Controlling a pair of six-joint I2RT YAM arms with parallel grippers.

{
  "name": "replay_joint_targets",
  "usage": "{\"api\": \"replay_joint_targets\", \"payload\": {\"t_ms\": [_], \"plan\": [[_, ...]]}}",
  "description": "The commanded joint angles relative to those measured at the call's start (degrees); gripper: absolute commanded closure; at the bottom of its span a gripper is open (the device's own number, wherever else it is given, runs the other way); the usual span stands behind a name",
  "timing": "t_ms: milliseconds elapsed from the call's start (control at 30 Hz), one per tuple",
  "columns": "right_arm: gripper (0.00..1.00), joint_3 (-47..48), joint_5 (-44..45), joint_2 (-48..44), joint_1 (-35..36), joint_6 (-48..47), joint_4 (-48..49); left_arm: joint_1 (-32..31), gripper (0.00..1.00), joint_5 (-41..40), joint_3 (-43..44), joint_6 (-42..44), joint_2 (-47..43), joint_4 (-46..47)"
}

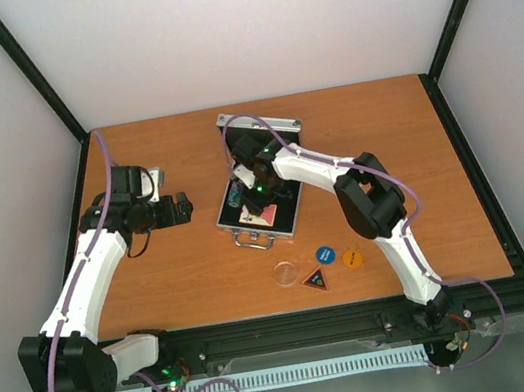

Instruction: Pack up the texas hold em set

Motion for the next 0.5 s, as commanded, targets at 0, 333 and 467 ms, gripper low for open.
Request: {"api": "replay_joint_targets", "payload": {"t_ms": [0,333,467], "plan": [[0.39,0.0,5.3,-4.9,0.1,0.7,-1.0,0.3,0.00,-0.3,2.3,0.5,-1.0,-0.5],[0.00,-6.4,19.9,-15.1,-0.1,6.0,-2.8,0.3,0.00,-0.2,3.7,0.8,0.5,-0.1],[0.00,-13.8,16.2,-19.4,-3.5,11.8,-3.6,0.3,0.00,-0.2,5.0,0.7,1.5,0.1]]}}
